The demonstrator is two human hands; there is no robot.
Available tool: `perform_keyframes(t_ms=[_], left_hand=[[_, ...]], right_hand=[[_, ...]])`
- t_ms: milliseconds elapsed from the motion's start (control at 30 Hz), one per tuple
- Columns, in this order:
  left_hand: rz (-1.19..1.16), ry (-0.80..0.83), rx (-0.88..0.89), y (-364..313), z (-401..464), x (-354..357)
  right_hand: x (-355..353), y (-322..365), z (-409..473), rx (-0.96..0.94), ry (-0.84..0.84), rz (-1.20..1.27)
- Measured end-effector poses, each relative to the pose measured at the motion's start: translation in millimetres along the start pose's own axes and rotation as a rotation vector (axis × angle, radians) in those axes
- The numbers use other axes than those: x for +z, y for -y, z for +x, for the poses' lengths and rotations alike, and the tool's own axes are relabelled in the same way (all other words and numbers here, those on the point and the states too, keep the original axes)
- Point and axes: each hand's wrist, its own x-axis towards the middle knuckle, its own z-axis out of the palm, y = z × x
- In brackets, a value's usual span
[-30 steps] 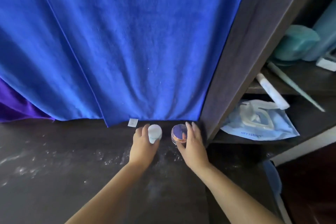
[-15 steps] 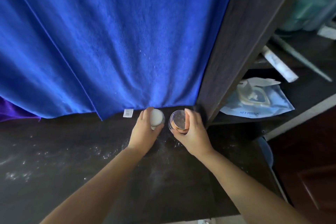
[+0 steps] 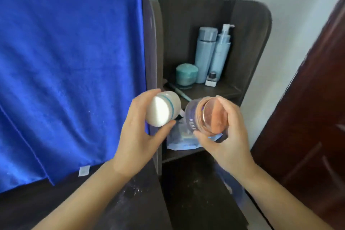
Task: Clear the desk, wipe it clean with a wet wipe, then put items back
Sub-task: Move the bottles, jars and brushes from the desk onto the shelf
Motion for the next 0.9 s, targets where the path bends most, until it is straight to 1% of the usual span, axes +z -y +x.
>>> perform_keyframes(t_ms=[67, 133, 167, 233, 333, 467, 567, 667, 800, 900], left_hand=[[-0.05, 0.004, -0.017, -9, 32, 25], [-0.033, 0.035, -0.067, -9, 63, 54], [-0.006, 0.076, -0.106, -7, 78, 69], [0.075, 0.169, -0.178, 0, 98, 95], [0.243, 0.299, -0.261, 14, 110, 123], [0.357, 0.312, -0.311, 24, 108, 134], [0.425, 0.326, -0.332, 25, 105, 137], [0.511, 0.341, -0.344, 21, 104, 137], [0.574, 0.355, -0.308, 17, 104, 134], [0.583, 0.337, -0.26, 12, 106, 121]], right_hand=[[-25, -10, 28, 0.01, -0.062, -0.047], [-42, -26, 56, 0.104, -0.095, -0.109], [-47, -34, 69, 0.165, -0.09, -0.141], [-51, -53, 89, 0.244, -0.042, -0.223], [-45, -77, 106, 0.296, 0.067, -0.288], [-34, -97, 112, 0.371, 0.204, -0.339], [-29, -105, 110, 0.309, 0.225, -0.369], [-29, -106, 106, 0.307, 0.227, -0.325], [-31, -106, 99, 0.264, 0.161, -0.208], [-32, -103, 97, 0.177, 0.084, -0.167]])
